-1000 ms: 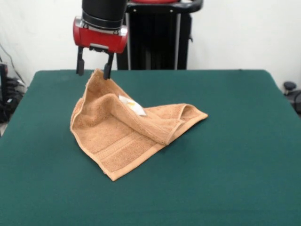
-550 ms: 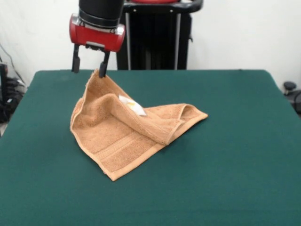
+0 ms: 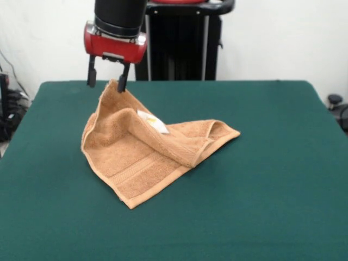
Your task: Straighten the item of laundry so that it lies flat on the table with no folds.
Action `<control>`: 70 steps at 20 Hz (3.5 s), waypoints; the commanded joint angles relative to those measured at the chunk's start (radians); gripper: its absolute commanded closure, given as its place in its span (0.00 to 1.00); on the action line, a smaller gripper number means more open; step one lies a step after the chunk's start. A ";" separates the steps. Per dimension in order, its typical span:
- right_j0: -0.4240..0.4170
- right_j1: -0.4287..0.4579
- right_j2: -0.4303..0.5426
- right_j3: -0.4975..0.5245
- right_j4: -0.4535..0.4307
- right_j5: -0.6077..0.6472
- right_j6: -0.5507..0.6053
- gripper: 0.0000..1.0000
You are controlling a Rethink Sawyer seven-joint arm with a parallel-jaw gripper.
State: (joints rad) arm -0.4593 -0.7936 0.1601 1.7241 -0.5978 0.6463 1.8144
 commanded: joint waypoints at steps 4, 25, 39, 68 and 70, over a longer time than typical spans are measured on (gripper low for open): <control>0.075 0.166 -0.032 0.021 0.084 -0.163 0.264 0.00; 0.088 0.146 -0.088 0.056 0.176 -0.145 0.159 0.00; 0.101 0.145 -0.126 0.029 0.187 -0.093 0.138 0.00; 0.132 0.196 -0.169 0.015 0.190 -0.105 0.125 0.00; 0.131 0.203 -0.168 0.014 0.189 -0.110 0.123 0.00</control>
State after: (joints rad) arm -0.3584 -0.6125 -0.0330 1.7371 -0.4487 0.5036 1.8148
